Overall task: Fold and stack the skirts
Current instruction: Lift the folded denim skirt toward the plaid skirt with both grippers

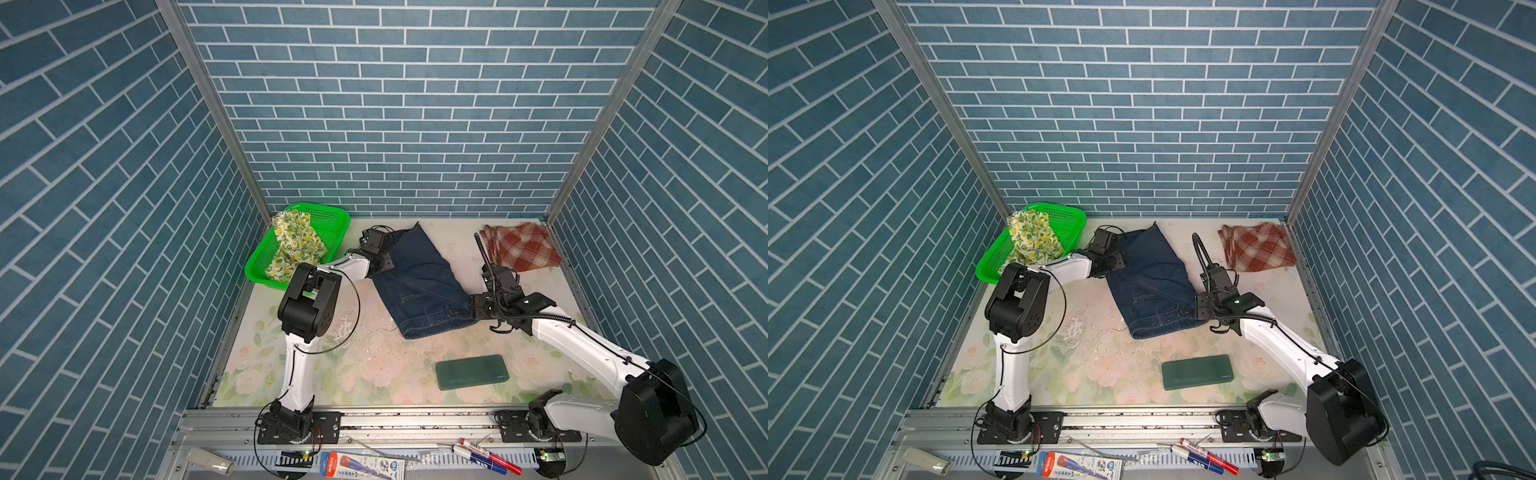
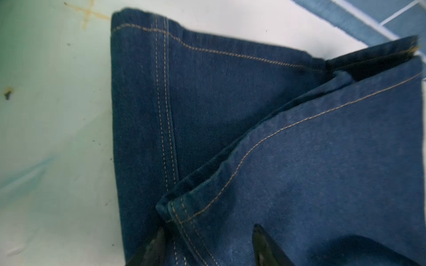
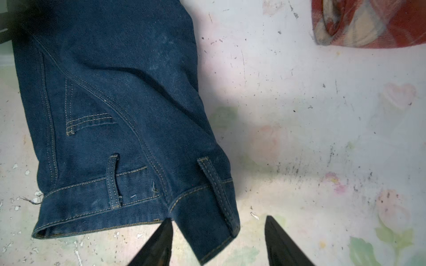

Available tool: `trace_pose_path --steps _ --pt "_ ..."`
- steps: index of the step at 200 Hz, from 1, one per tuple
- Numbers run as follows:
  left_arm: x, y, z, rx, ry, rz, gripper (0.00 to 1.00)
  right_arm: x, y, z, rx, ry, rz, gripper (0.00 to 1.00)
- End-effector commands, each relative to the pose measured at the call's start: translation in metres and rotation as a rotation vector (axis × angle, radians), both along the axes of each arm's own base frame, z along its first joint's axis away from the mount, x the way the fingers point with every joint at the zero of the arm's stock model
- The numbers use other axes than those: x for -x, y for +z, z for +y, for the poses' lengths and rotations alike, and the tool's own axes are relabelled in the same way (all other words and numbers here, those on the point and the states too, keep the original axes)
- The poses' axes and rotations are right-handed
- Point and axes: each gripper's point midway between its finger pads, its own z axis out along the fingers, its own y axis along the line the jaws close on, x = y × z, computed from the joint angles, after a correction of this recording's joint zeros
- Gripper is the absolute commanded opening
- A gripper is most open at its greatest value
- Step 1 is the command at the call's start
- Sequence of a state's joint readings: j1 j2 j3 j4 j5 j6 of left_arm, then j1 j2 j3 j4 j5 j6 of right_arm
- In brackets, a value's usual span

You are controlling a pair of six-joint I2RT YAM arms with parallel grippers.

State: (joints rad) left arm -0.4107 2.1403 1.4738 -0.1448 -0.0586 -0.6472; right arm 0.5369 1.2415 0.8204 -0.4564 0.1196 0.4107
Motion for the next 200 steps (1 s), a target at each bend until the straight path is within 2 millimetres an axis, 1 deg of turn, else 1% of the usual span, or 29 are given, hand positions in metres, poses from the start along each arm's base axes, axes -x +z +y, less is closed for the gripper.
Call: trace_pose_path --steps 1,14,25,41,58,66,86,107,119,126,140,146,176,200 --pt "-0.008 -0.006 0.0 -0.023 -0.014 -0.006 0.56 0.007 -0.004 -0.004 0.03 0.021 0.011 0.63" --pt "-0.009 -0.009 0.0 -0.028 -0.016 -0.008 0.51 0.007 -0.005 -0.003 0.03 0.028 0.017 0.63" --pt "-0.01 -0.01 0.001 -0.03 -0.014 -0.011 0.41 0.008 -0.006 -0.001 0.028 0.036 0.021 0.63" --pt "-0.012 -0.01 0.001 -0.028 -0.012 -0.019 0.33 0.009 -0.008 0.002 0.021 0.055 0.033 0.63" --pt "-0.013 -0.007 0.0 -0.023 -0.012 -0.027 0.25 0.011 -0.011 0.005 0.018 0.065 0.047 0.6" --pt "-0.015 -0.005 0.0 -0.02 -0.01 -0.034 0.21 0.012 -0.012 0.007 0.016 0.072 0.051 0.57" --pt "-0.018 0.001 -0.004 -0.009 -0.016 -0.051 0.15 0.014 -0.013 0.01 0.015 0.085 0.058 0.54" --pt "-0.023 0.009 -0.006 0.004 -0.014 -0.071 0.06 0.015 -0.017 0.009 0.022 0.083 0.066 0.46" --pt "-0.027 0.014 -0.007 0.008 -0.013 -0.081 0.0 0.015 -0.02 0.009 0.023 0.083 0.07 0.36" --pt "-0.028 0.016 -0.008 0.01 -0.014 -0.084 0.0 0.014 -0.022 0.01 0.024 0.083 0.072 0.3" --pt "-0.032 0.021 -0.009 0.017 -0.016 -0.093 0.0 0.011 -0.025 0.011 0.028 0.08 0.068 0.08" --pt "-0.034 0.023 -0.009 0.019 -0.016 -0.099 0.0 0.008 -0.025 0.01 0.037 0.073 0.063 0.0" --pt "-0.043 0.042 -0.015 0.043 -0.023 -0.134 0.0 -0.013 -0.015 0.001 0.045 0.009 0.007 0.0" --pt "-0.052 0.056 -0.024 0.079 -0.031 -0.16 0.0 -0.038 -0.01 -0.017 0.012 -0.089 -0.006 0.0"
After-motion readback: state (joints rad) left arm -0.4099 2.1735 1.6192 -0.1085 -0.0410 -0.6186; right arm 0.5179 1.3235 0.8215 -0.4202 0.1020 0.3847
